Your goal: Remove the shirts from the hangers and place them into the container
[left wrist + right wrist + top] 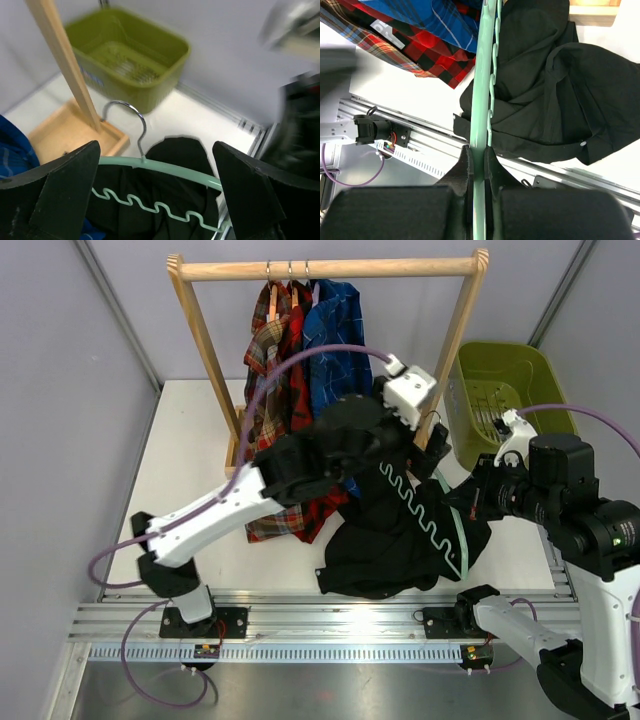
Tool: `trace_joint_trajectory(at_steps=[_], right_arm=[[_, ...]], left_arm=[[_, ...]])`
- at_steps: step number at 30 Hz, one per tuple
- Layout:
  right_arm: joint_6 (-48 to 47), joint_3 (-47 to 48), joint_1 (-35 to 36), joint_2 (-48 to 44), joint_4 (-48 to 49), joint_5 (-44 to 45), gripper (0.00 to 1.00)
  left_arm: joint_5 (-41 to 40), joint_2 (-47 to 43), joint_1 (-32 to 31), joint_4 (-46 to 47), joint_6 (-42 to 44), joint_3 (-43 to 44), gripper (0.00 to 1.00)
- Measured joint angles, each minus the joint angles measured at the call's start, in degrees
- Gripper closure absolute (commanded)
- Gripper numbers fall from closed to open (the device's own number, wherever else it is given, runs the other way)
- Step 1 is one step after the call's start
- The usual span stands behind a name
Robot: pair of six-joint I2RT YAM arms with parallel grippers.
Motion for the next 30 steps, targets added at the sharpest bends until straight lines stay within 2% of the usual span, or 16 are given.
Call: trace_joint_trajectory(at_steps=[3,7,13,22,30], right_arm=[[-0.3,0.2,0.0,0.1,0.1,0.1,1.00],[-1.0,2.5,0.0,1.1,-0.1,1.3,1.00],[-2.3,8.1,0.0,5.2,1.0,2.7,1.00],[-4.6,17.4,0.1,17.3,5.0,8.6,1.00],[-7.4,35.6,3.0,29.7,5.7,15.8,1.00]], left_arm=[[-2.9,-8.7,-0.9,3.1,0.1,-4.4,0.01],[-8.9,-23.4,-2.4,7.8,0.0,-15.4,0.01],[-17.0,-40.1,-4.6,8.8,-2.6,-29.5,0.01],[-21.4,-45.0,-5.9,1.5,-11.3,-42.3,0.01],[-22.6,-48.9,-6.6,-4.8,-16.2,-46.9,0.01]])
